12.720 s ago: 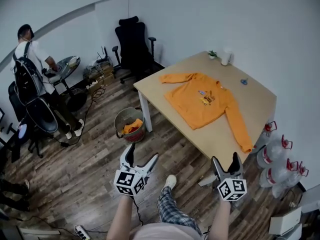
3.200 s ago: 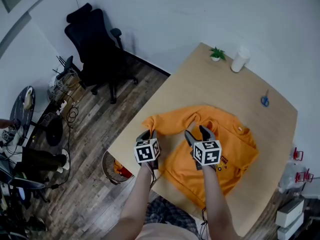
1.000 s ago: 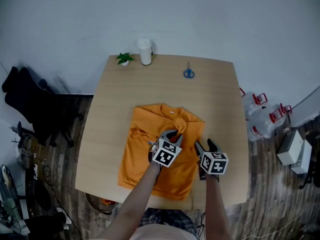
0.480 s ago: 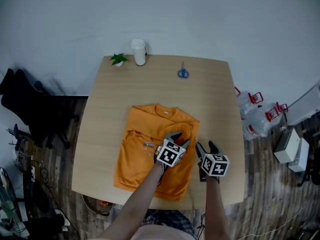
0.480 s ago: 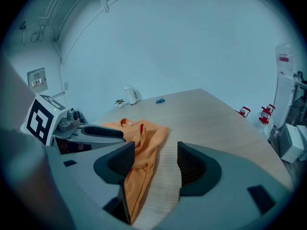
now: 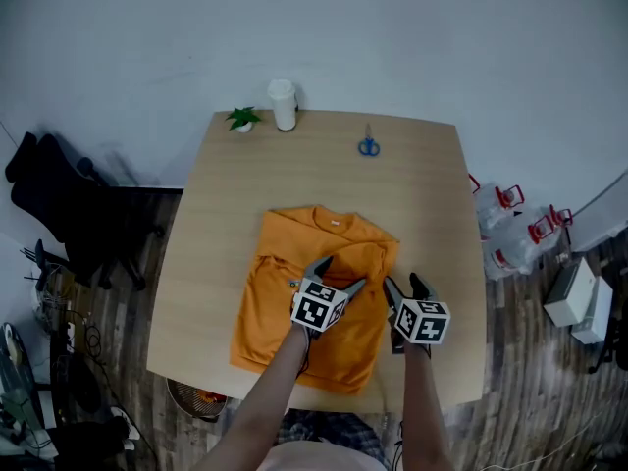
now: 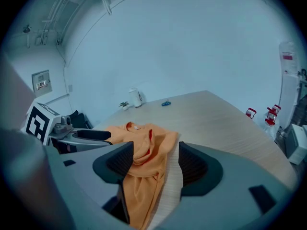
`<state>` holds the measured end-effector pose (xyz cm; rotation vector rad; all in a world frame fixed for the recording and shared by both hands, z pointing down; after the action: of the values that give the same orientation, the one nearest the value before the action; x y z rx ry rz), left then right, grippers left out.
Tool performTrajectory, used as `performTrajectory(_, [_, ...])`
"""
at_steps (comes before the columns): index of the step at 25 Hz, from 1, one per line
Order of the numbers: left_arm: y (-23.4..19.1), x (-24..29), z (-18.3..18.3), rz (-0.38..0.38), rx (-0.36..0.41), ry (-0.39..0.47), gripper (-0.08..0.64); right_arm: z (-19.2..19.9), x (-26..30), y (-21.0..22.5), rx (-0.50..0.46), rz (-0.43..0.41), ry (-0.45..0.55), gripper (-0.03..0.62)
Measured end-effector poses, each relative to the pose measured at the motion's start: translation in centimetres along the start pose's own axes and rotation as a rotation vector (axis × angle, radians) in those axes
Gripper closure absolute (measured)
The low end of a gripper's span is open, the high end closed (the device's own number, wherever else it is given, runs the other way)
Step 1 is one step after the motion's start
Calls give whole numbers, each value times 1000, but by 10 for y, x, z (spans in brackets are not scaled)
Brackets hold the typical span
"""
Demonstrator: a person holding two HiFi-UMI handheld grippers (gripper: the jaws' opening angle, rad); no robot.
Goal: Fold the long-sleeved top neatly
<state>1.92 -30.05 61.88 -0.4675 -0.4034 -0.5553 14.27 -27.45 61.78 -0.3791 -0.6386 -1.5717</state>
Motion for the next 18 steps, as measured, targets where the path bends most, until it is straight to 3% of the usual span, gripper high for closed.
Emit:
performTrajectory(11, [-24,-58,-9,-133,-2,63,189,-17,-8,-26,-28,-56,43,305])
performTrajectory(18, [-27,-81,-14,-165,12,71,189,-17,-19,-44,-76,-78,55,301])
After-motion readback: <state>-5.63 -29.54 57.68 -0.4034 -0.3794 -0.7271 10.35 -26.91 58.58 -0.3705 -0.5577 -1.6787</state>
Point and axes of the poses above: the fingertips, and each gripper's own axes: x forward along the fingers, y to its right, z out of its underside, the point moved 1 cm from there along -x, backward along the fingers, and after that the axes turned 12 degrees about z, right-handed, at the moved point
